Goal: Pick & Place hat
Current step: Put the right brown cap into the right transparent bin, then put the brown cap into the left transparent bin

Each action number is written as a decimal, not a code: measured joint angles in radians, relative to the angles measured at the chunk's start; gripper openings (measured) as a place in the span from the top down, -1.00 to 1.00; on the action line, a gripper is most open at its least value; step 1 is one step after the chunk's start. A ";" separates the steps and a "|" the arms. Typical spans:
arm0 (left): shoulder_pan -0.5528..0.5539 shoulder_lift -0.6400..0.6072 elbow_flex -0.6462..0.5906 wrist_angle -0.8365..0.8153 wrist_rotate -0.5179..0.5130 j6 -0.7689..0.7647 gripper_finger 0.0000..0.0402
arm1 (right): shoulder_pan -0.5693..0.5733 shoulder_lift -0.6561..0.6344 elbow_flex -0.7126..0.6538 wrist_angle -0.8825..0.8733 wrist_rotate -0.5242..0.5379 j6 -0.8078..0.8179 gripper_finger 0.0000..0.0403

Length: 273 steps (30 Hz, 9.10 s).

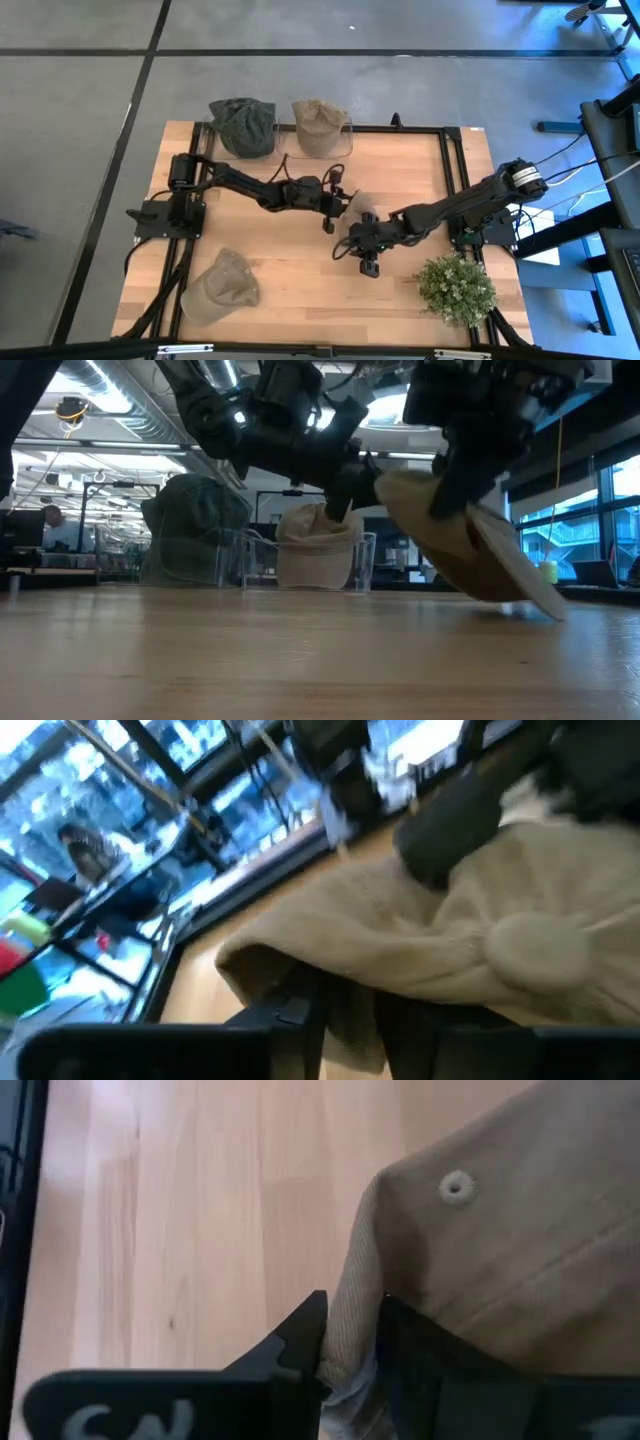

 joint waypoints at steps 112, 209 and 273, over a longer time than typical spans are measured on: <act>-0.093 -0.719 -0.405 -0.630 -0.302 -0.817 0.63 | -0.258 0.504 0.609 -0.398 -0.392 -0.898 -0.12; -0.096 -0.972 -0.405 -0.874 -0.523 -0.637 0.63 | -0.723 0.229 0.608 -0.069 0.206 -0.889 0.39; -0.543 -0.533 -0.317 -1.415 0.131 -0.627 0.63 | -0.341 -0.290 0.227 -0.144 0.475 -0.570 -0.14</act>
